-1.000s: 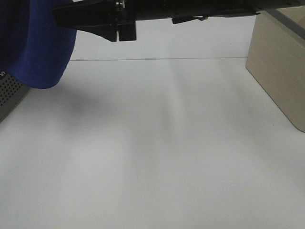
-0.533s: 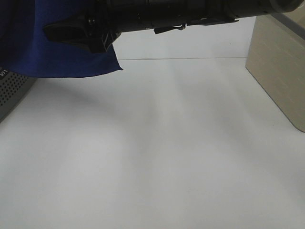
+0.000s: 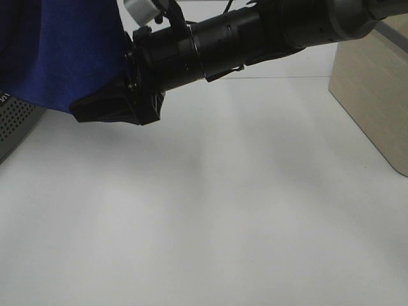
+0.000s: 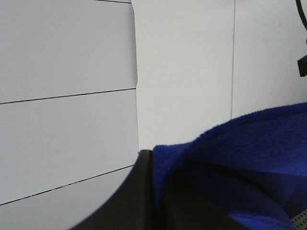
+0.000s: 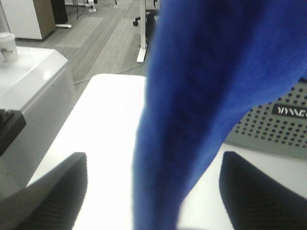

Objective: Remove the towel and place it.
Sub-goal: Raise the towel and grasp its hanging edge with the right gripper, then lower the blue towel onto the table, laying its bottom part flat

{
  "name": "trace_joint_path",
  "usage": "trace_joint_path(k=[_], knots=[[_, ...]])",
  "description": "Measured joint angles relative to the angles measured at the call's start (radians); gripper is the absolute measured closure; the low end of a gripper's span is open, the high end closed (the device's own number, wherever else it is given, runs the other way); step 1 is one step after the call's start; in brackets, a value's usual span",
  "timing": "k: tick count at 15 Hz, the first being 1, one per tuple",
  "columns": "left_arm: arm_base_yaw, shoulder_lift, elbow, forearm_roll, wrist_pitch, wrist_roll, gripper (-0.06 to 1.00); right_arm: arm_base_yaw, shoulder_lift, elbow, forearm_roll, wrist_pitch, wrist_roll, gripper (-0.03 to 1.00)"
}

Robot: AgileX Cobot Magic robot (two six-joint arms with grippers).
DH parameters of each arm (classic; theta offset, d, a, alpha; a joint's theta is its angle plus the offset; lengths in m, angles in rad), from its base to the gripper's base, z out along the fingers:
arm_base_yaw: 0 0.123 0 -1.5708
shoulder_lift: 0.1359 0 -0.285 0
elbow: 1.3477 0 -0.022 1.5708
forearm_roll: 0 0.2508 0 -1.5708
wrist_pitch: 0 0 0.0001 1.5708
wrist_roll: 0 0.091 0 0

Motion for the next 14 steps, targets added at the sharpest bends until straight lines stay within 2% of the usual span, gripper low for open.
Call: trace_joint_path(k=[3, 6, 9, 12, 13, 14], knots=[[0.000, 0.000, 0.000, 0.000, 0.000, 0.000, 0.94, -0.026, 0.010, 0.000, -0.062, -0.027, 0.071, 0.31], [0.000, 0.000, 0.000, 0.000, 0.000, 0.000, 0.94, -0.088, 0.010, 0.000, -0.043, 0.036, 0.102, 0.36], [0.000, 0.000, 0.000, 0.000, 0.000, 0.000, 0.94, -0.095, 0.010, 0.000, -0.038, 0.063, 0.103, 0.45], [0.000, 0.000, 0.000, 0.000, 0.000, 0.000, 0.94, -0.096, 0.010, 0.000, -0.038, 0.063, 0.118, 0.70], [0.000, 0.000, 0.000, 0.000, 0.000, 0.000, 0.94, -0.101, 0.010, 0.000, -0.039, 0.087, 0.130, 0.93], [0.000, 0.000, 0.000, 0.000, 0.001, 0.000, 0.94, -0.108, 0.010, 0.000, -0.039, 0.117, 0.140, 0.95]])
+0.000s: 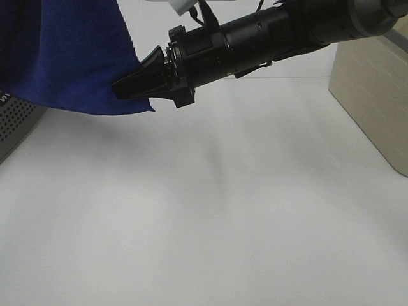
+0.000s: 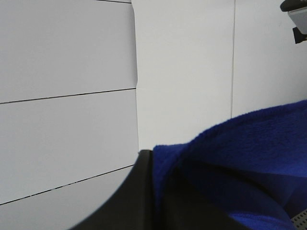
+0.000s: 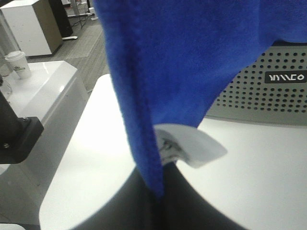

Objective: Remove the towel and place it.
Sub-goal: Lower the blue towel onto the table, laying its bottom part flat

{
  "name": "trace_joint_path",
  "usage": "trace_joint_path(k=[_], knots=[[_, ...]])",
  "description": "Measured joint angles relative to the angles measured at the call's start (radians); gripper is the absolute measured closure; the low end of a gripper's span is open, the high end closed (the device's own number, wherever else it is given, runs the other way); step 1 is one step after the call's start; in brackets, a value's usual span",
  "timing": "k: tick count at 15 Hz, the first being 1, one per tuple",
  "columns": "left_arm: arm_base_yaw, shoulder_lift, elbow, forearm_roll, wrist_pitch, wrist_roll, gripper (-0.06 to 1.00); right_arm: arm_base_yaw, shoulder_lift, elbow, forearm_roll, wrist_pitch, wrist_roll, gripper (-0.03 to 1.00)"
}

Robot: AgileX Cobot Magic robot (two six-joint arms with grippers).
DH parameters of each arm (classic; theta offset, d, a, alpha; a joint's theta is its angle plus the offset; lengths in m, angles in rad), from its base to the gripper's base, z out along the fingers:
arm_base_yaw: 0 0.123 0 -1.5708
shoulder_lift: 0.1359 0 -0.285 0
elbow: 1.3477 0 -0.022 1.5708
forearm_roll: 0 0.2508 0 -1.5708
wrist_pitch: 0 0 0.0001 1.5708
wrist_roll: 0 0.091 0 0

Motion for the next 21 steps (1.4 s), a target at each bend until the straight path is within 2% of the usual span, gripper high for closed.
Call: trace_joint_path(k=[2, 4, 6, 8, 9, 10, 12, 13, 16, 18, 19, 20, 21], knots=[[0.000, 0.000, 0.000, 0.000, 0.000, 0.000, 0.94, -0.007, 0.000, 0.000, 0.000, 0.006, 0.049, 0.95], [0.000, 0.000, 0.000, 0.000, 0.000, -0.001, 0.94, -0.009, 0.000, 0.000, -0.002, -0.011, 0.184, 0.95], [0.000, 0.000, 0.000, 0.000, 0.000, -0.002, 0.94, -0.009, -0.003, 0.000, -0.033, -0.020, 0.287, 0.95], [0.000, 0.000, 0.000, -0.003, -0.009, -0.027, 0.94, -0.009, -0.040, 0.000, -0.123, -0.029, 0.443, 0.95], [0.000, 0.000, 0.000, -0.006, -0.031, -0.055, 0.94, -0.009, -0.069, -0.006, -0.199, -0.032, 0.530, 0.95], [0.000, 0.000, 0.000, -0.006, -0.077, -0.105, 0.94, -0.009, -0.112, -0.031, -0.322, -0.035, 0.690, 0.95], [0.000, 0.000, 0.000, -0.008, -0.152, -0.198, 0.94, -0.009, -0.172, -0.102, -0.536, -0.030, 0.931, 0.95], [0.000, 0.000, 0.000, -0.008, -0.173, -0.220, 0.94, -0.009, -0.186, -0.125, -0.591, -0.024, 0.995, 0.95], [0.000, 0.000, 0.000, -0.008, -0.283, -0.361, 0.94, -0.009, -0.245, -0.291, -0.929, 0.062, 1.315, 0.95], [0.000, 0.000, 0.000, -0.008, -0.335, -0.426, 0.94, -0.009, -0.259, -0.443, -1.162, 0.143, 1.478, 0.95], [0.008, 0.006, 0.000, -0.003, -0.379, -0.457, 0.94, -0.009, -0.260, -0.574, -1.346, 0.155, 1.579, 0.95], [0.020, 0.015, 0.000, -0.002, -0.402, -0.461, 0.94, -0.009, -0.260, -0.634, -1.423, 0.158, 1.606, 0.95], [0.026, 0.020, 0.000, -0.002, -0.413, -0.463, 0.94, -0.009, -0.260, -0.661, -1.453, 0.158, 1.615, 0.95]])
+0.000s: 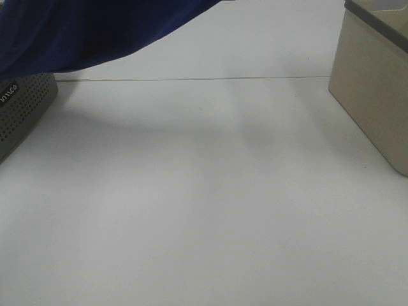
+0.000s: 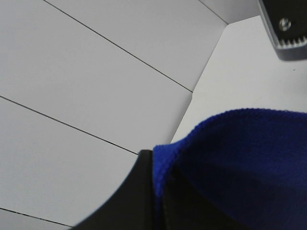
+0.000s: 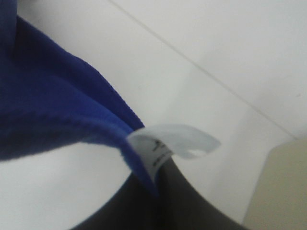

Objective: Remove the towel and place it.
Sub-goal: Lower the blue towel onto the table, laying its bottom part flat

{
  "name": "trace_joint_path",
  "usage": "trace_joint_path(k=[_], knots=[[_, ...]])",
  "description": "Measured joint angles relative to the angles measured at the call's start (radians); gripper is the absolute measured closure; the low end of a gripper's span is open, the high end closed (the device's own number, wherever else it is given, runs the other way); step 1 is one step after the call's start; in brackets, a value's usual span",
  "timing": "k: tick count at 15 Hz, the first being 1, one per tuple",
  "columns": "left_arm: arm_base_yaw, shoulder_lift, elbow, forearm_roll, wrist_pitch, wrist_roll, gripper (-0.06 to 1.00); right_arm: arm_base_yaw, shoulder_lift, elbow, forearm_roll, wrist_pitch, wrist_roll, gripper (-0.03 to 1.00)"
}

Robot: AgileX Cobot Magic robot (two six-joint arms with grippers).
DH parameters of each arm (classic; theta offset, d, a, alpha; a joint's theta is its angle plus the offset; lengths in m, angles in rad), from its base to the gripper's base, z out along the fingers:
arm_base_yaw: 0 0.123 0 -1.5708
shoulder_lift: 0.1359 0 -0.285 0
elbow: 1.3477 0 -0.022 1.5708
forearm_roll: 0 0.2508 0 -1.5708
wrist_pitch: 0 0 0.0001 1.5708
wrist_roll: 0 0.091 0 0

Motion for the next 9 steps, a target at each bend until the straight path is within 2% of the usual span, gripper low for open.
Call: trace_joint_path(k=[3, 6, 7, 9], knots=[[0.076, 0.034, 0.000, 0.000, -0.073, -0.002, 0.94, 0.000, 0.000, -0.098, -0.139, 0.004, 0.032, 0.95], [0.155, 0.071, 0.000, -0.002, -0.200, -0.005, 0.94, 0.000, 0.000, -0.119, -0.273, 0.003, 0.041, 0.95], [0.179, 0.087, 0.000, -0.003, -0.247, -0.005, 0.94, 0.000, 0.000, -0.119, -0.307, -0.023, 0.046, 0.95], [0.221, 0.126, 0.000, -0.007, -0.348, -0.005, 0.94, 0.000, 0.000, -0.119, -0.382, -0.142, 0.082, 0.95]])
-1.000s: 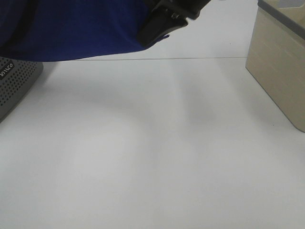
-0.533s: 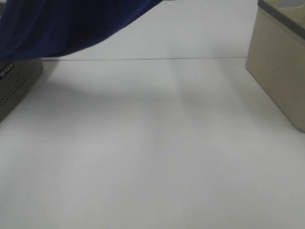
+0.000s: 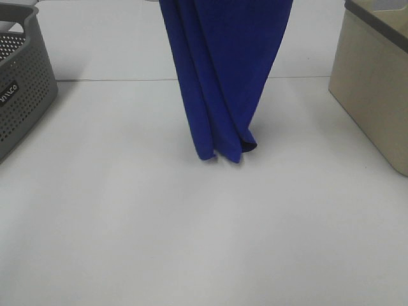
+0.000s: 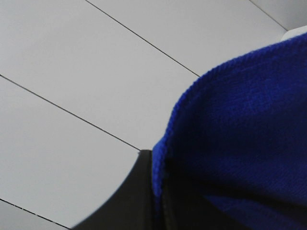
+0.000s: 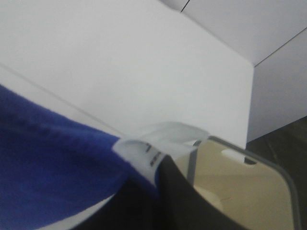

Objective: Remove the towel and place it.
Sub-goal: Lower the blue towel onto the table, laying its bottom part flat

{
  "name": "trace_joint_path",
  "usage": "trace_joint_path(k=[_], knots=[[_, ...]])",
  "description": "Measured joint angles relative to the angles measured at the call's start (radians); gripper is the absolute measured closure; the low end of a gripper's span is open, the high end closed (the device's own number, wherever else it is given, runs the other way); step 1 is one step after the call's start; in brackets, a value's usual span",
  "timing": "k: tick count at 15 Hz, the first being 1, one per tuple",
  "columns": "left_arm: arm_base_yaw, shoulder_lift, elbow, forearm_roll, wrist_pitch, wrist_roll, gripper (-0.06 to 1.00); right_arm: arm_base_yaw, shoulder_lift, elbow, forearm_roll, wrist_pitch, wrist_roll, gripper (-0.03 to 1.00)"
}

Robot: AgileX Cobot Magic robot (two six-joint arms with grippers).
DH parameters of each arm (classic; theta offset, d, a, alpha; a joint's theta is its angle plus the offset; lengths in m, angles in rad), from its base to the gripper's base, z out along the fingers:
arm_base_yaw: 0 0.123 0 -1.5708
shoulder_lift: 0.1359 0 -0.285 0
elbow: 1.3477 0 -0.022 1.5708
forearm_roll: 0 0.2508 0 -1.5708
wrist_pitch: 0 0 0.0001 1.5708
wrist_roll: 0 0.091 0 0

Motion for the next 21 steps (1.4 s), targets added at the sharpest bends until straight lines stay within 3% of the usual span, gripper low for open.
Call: trace_joint_path(k=[5, 6, 9, 15, 17, 18, 21], knots=[[0.083, 0.103, 0.000, 0.000, -0.291, -0.003, 0.94, -0.001, 0.015, -0.002, -0.085, -0.239, 0.042, 0.95], [0.115, 0.138, 0.000, 0.000, -0.408, -0.003, 0.94, -0.001, 0.052, -0.002, -0.097, -0.327, 0.048, 0.95], [0.177, 0.191, 0.000, -0.001, -0.549, -0.004, 0.94, -0.014, 0.115, -0.002, -0.152, -0.455, 0.126, 0.95], [0.300, 0.335, -0.027, -0.141, -0.866, -0.004, 0.94, -0.059, 0.219, -0.003, -0.168, -0.686, 0.200, 0.95], [0.320, 0.416, -0.137, -0.160, -0.896, -0.004, 0.94, -0.061, 0.245, -0.023, -0.179, -0.760, 0.200, 0.95], [0.325, 0.478, -0.255, -0.160, -0.885, -0.004, 0.94, -0.071, 0.258, -0.045, -0.185, -0.789, 0.201, 0.95], [0.326, 0.571, -0.410, -0.160, -0.839, -0.004, 0.94, -0.095, 0.272, -0.085, -0.193, -0.802, 0.201, 0.95]])
